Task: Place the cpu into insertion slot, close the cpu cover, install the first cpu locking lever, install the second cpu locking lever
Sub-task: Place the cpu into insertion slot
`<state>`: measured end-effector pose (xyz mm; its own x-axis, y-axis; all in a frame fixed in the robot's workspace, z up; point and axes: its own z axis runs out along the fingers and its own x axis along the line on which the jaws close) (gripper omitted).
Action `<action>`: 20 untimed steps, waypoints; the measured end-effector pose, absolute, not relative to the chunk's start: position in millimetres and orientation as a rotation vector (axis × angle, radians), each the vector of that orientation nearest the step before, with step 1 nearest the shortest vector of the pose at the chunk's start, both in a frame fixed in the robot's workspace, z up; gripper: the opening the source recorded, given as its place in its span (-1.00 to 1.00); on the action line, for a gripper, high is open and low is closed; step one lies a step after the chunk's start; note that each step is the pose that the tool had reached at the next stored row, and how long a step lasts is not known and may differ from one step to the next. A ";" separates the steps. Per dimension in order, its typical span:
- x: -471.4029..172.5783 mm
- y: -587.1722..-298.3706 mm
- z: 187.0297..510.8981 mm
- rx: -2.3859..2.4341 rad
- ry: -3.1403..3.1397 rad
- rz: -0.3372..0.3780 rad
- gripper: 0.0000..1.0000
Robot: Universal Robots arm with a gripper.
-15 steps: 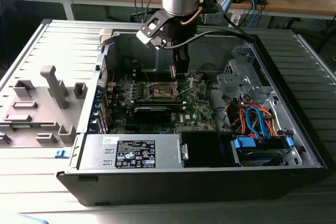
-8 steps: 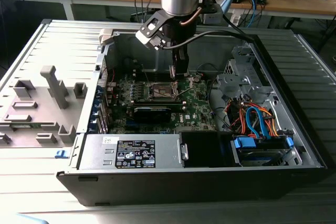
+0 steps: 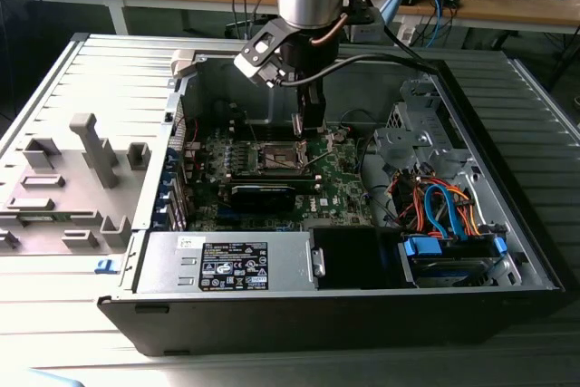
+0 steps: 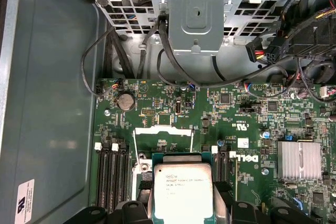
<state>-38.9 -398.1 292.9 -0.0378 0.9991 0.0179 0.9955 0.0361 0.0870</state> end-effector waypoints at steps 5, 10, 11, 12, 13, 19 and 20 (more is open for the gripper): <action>-38.9 -398.1 292.1 2.145 2.226 0.116 0.09; -38.9 -398.1 290.5 2.145 2.226 0.116 0.09; -38.9 -398.1 290.4 2.145 2.226 0.116 0.09; -39.3 -398.3 290.1 2.146 2.226 0.117 0.09; -39.7 -398.4 290.0 2.146 2.226 0.117 0.09; -41.0 -398.8 289.3 2.145 2.226 0.116 0.09; -41.0 -398.7 289.1 2.145 2.226 0.116 0.09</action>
